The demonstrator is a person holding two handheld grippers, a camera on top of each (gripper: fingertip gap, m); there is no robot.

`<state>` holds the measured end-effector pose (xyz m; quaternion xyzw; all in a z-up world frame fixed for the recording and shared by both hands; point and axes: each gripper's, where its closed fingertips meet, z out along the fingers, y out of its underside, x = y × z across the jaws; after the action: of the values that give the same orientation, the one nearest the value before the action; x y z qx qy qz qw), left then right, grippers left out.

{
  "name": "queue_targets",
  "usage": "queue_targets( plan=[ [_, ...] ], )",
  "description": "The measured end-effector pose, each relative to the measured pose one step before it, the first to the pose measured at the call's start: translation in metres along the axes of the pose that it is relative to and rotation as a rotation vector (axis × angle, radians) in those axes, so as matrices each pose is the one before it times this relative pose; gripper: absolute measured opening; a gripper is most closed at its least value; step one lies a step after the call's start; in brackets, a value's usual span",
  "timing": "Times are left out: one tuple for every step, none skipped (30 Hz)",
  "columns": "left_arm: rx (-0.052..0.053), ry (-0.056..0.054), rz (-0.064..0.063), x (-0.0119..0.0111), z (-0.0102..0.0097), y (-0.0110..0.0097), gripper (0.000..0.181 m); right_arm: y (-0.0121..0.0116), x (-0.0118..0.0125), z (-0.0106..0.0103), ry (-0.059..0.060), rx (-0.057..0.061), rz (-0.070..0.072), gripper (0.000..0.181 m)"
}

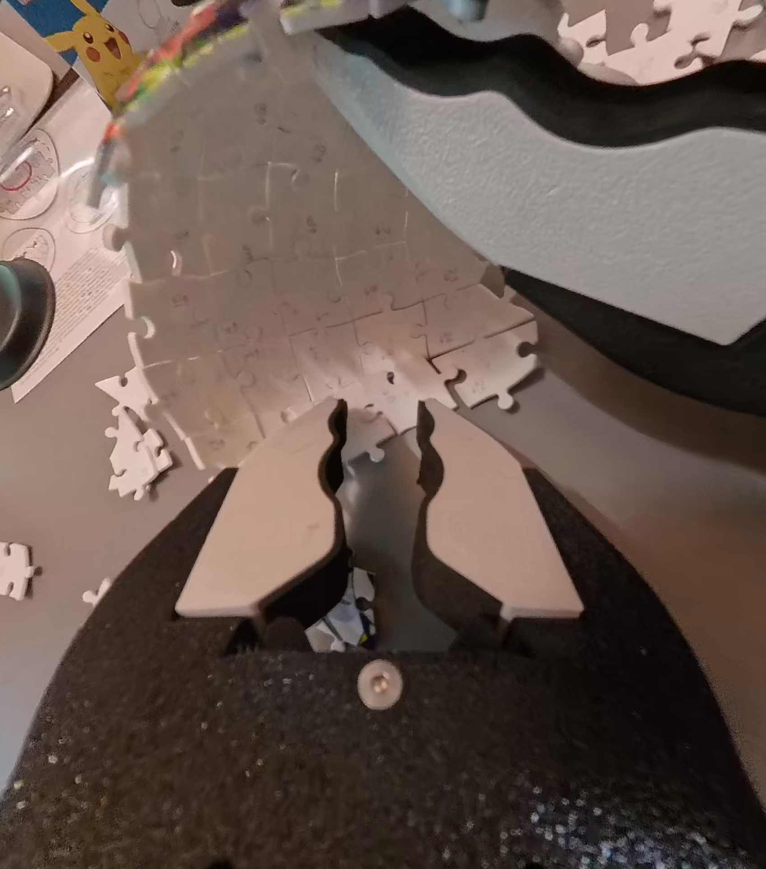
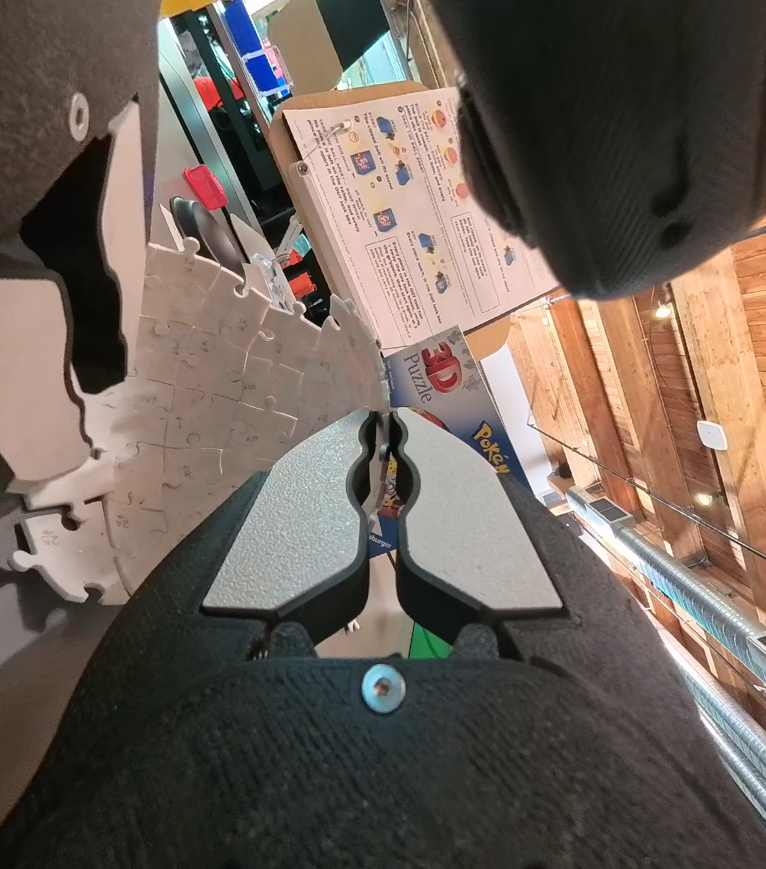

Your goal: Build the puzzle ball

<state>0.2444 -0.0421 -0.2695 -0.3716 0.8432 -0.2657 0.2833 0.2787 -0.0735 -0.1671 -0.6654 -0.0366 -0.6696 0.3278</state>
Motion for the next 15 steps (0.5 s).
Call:
queue_targets(
  plan=[
    [-0.0024, 0.0009, 0.0041, -0.00010, 0.00006, 0.00033, 0.028, 0.00008, -0.00007, 0.00007, -0.0003, -0.0002, 0.0007, 0.005],
    [0.0023, 0.0072, 0.0014, 0.00066, 0.00002, -0.00007, 0.028, 0.00003, 0.00001, 0.00011, 0.0000, -0.0004, -0.0004, 0.006],
    [0.0015, 0.0042, -0.0021, 0.00020, -0.00011, 0.00010, 0.028, -0.00002, -0.00007, 0.00001, -0.0003, 0.0001, 0.0004, 0.006],
    [-0.0005, 0.0041, -0.0048, 0.00021, -0.00006, 0.00021, 0.028, 0.00003, 0.00008, -0.00001, 0.0003, -0.0002, -0.0005, 0.006],
    [0.0012, 0.0088, -0.0045, 0.00086, -0.00019, -0.00023, 0.028, 0.00007, 0.00009, 0.00006, 0.0001, 0.0002, 0.0009, 0.005],
    [0.0070, 0.0073, -0.0063, 0.00086, -0.00047, -0.00120, 0.028, 0.00010, -0.00011, 0.00006, -0.0003, -0.0004, 0.0011, 0.006],
    [0.0121, 0.0039, -0.0072, 0.00022, -0.00075, -0.00200, 0.027, 0.00023, -0.00004, 0.00010, -0.0001, -0.0010, 0.0006, 0.006],
    [0.0120, 0.0031, -0.0062, 0.00007, -0.00045, -0.00203, 0.024, 0.00015, 0.00000, 0.00003, 0.0000, -0.0002, 0.0007, 0.005],
    [0.0037, 0.0019, -0.0052, -0.00007, 0.00001, -0.00087, 0.022, -0.00003, 0.00005, 0.00000, 0.0001, 0.0006, 0.0013, 0.005],
    [-0.0065, 0.0007, -0.0030, -0.00026, 0.00047, 0.00054, 0.019, 0.00002, 0.00001, -0.00001, 0.0000, -0.0001, -0.0002, 0.005],
    [-0.0112, 0.0078, 0.0033, 0.00088, 0.00065, 0.00126, 0.013, 0.00003, -0.00012, 0.00011, -0.0003, -0.0001, -0.0006, 0.006],
    [-0.0105, 0.0113, 0.0057, 0.00152, 0.00069, 0.00133, 0.007, -0.00032, -0.00010, -0.00003, 0.0001, 0.0008, -0.0011, 0.005],
    [-0.0100, 0.0002, 0.0008, 0.00026, 0.00070, 0.00119, 0.005, -0.00013, 0.00002, -0.00004, 0.0001, 0.0006, -0.0002, 0.005],
    [-0.0116, -0.0039, 0.0004, -0.00030, 0.00093, 0.00148, 0.005, -0.00004, -0.00011, 0.00004, 0.0000, 0.0000, -0.0003, 0.005],
    [-0.0044, -0.0021, 0.0010, -0.00013, 0.00078, 0.00051, 0.005, 0.00007, -0.00001, -0.00005, -0.0003, 0.0000, 0.0002, 0.005]
  ],
)
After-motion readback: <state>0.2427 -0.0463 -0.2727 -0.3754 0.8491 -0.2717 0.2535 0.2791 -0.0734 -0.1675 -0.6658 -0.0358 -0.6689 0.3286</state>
